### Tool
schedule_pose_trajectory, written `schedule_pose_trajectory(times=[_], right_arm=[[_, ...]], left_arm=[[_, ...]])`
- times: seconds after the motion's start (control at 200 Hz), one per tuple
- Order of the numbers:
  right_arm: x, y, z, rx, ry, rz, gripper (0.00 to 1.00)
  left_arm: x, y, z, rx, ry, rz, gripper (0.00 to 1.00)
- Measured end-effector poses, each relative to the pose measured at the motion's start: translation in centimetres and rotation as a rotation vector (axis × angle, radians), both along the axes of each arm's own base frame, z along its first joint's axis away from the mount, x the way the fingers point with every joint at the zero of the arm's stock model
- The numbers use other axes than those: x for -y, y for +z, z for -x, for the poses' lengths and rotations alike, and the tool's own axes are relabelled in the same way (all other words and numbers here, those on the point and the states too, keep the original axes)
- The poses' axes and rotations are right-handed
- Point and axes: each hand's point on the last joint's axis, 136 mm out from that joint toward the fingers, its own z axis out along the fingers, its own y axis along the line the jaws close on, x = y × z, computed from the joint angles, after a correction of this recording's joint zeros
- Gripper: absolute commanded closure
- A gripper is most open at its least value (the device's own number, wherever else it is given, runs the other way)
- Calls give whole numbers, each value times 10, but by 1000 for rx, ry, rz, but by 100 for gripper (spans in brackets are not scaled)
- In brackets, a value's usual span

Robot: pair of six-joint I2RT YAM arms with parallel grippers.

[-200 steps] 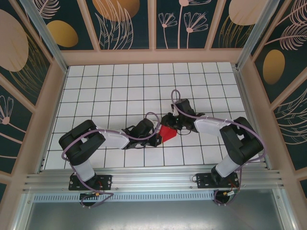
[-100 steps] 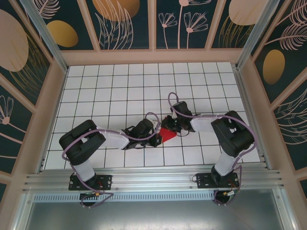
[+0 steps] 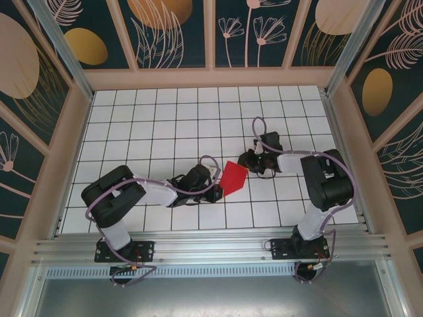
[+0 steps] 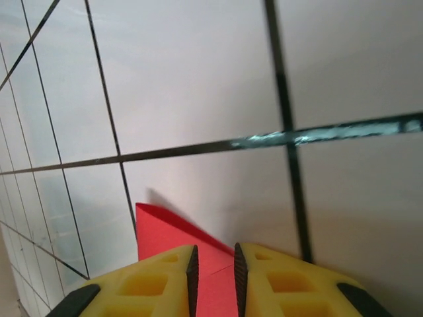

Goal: Fold a paper plane with a square sheet of paper (pick it up from the middle)
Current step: Fourth fold the wing at the center of the table, then turn over the paper at the center of the table.

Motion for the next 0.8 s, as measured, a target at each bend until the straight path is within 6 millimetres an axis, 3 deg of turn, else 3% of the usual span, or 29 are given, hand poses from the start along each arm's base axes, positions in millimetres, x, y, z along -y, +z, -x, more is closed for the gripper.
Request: schedule_pose_trajectory(times=[0.15,0.29,0.45,0.565,0.801], right_arm=[[7,25,1,53,0,24,67],[13,59,17,148,-20,8,53],[12,59,53,141,-25,11,45],[8,48,74,105,-17,20,42],[8,29,94,27,-32,28,41]], left_arm=[[-3,8,2,-16,4,-14,87],[8,46,-9,33,12,29,83],[17,81,-26,99,30,89,87],[17,78,-33,98,34,73,89],[13,46,-36,48,38,-27,89]])
